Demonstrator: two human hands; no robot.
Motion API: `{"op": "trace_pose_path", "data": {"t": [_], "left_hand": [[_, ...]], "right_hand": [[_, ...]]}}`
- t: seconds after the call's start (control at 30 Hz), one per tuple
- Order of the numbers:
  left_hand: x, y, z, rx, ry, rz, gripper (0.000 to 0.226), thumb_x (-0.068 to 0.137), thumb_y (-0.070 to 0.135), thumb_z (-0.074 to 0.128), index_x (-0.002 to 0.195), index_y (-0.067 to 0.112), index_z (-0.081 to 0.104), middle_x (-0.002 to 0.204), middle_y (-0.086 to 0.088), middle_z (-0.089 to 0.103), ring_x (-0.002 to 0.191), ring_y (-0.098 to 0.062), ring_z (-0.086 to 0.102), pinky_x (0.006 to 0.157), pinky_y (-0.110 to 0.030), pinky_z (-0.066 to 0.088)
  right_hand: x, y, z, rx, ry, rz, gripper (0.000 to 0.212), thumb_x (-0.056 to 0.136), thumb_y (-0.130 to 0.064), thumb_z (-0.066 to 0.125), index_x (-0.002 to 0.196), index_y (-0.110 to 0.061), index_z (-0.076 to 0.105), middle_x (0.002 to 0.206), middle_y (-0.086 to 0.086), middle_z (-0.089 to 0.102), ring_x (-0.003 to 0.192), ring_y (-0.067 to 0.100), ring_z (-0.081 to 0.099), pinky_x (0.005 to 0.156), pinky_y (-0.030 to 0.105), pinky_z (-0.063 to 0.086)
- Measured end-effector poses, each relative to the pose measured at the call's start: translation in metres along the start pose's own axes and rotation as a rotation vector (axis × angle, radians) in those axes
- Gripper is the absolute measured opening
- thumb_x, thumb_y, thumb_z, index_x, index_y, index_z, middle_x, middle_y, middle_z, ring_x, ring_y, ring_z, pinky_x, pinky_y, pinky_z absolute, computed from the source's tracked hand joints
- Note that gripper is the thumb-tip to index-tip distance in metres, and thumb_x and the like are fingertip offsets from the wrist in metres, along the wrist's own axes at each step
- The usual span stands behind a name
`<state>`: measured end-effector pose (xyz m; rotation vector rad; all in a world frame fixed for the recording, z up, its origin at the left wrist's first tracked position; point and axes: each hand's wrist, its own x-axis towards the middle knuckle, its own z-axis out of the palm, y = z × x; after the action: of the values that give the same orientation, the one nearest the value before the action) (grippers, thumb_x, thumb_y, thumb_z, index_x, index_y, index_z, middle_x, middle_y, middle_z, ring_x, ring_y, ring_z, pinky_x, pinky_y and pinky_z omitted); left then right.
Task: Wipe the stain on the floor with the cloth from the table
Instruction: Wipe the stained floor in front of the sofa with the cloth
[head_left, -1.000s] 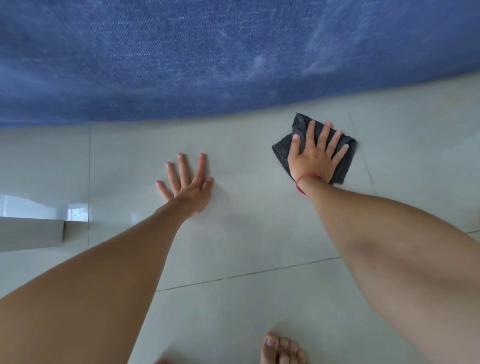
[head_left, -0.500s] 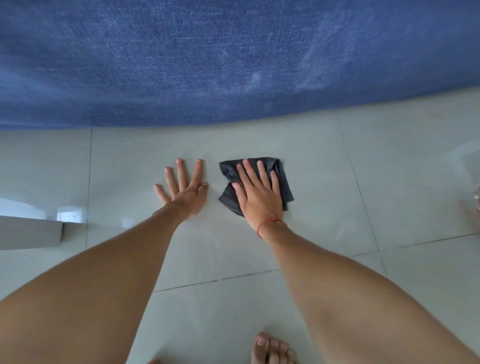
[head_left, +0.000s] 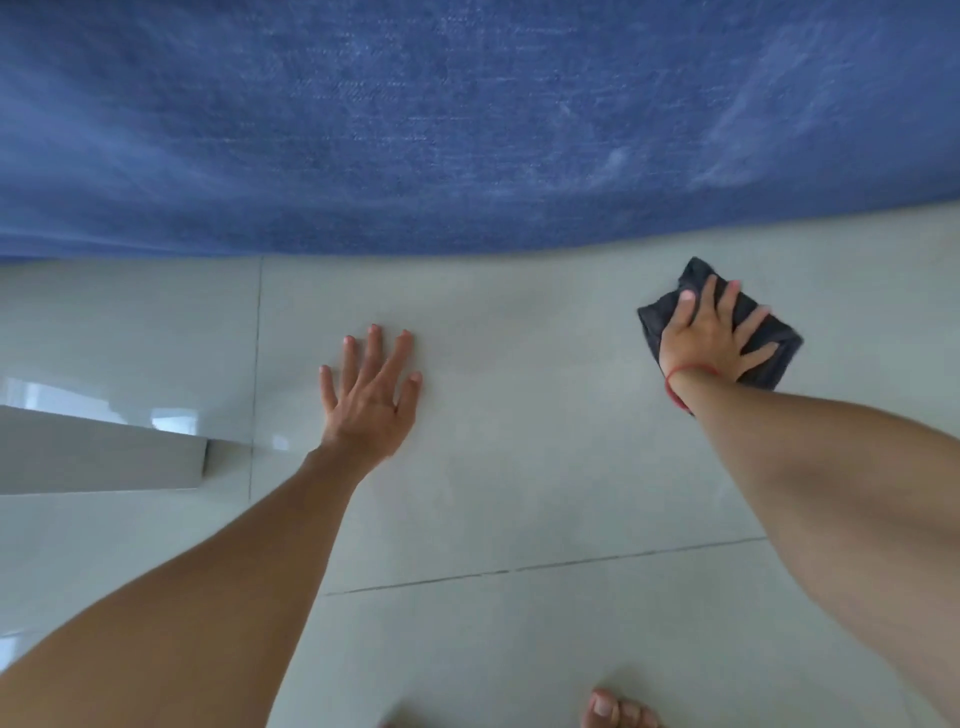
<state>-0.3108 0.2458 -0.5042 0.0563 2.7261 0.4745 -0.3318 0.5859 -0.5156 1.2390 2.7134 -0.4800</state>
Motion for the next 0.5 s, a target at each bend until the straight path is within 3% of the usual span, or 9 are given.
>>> {"op": "trace_pose_path", "data": {"t": [0.23,0.37,0.5], "left_hand": [[-0.001,-0.018,-0.008,0.005,0.036,0.044,0.053,0.101,0.039,0.029,0.152,0.038,0.015,0.163,0.005,0.003,0.151,-0.021,-0.002,0.121,-0.046,0.000],[-0.011,-0.045,-0.025,-0.038,0.116,-0.131,0.052,0.102,0.036,0.023,0.153,0.035,0.013,0.163,0.001,0.002,0.151,-0.021,-0.003,0.121,-0.045,-0.001],[-0.028,-0.079,-0.034,-0.013,0.142,-0.296,0.054,0.102,0.036,0.019,0.154,0.030,0.008,0.163,-0.003,-0.002,0.151,-0.024,-0.004,0.120,-0.046,0.002]], "right_hand": [[-0.075,-0.094,0.043,-0.145,-0.074,-0.461,0.052,0.100,-0.047,0.022,0.151,-0.036,0.021,0.162,-0.015,0.013,0.151,0.027,0.003,0.116,0.061,0.001],[-0.166,-0.141,0.078,-0.180,-0.151,-0.817,0.057,0.096,-0.049,0.017,0.148,-0.032,0.033,0.159,-0.012,0.025,0.149,0.028,0.015,0.116,0.060,0.005],[-0.210,-0.127,0.085,-0.189,-0.199,-0.966,0.052,0.094,-0.045,0.027,0.137,-0.028,0.052,0.146,-0.009,0.049,0.139,0.028,0.042,0.114,0.055,0.025]]}}
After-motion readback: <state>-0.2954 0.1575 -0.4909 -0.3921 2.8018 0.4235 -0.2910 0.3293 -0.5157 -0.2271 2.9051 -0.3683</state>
